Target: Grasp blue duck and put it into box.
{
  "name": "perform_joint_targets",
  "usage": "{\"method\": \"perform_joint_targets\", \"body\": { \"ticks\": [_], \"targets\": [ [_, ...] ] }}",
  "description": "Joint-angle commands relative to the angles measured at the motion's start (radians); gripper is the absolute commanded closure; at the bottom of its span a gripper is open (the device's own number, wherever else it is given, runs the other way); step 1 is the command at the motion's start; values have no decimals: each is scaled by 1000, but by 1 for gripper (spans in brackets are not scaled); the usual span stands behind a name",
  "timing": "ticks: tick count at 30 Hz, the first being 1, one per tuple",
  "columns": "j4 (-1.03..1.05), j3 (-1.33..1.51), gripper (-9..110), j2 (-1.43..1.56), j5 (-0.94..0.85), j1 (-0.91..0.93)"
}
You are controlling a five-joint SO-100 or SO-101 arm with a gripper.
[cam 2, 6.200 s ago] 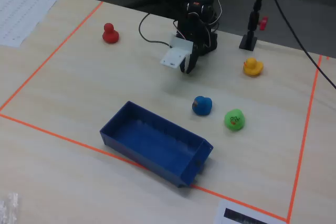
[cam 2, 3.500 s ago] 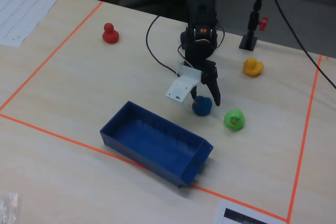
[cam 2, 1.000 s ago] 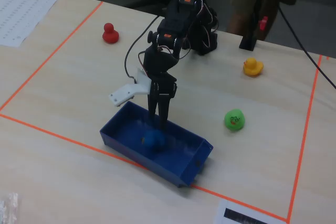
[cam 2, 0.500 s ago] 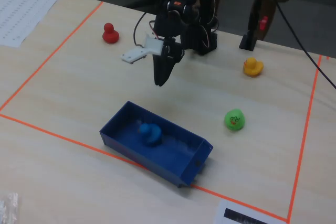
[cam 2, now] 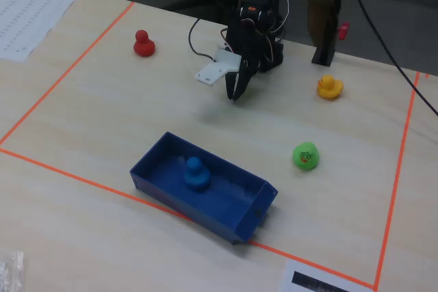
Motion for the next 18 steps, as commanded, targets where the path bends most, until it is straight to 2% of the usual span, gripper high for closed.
{"method": "perform_joint_targets", "body": {
  "ticks": [1,5,18],
  "targets": [
    [204,-3,101,144,-38,5],
    [319,-2,101,160,-123,29],
    [318,-2,101,160,-123,83]
  ]
}}
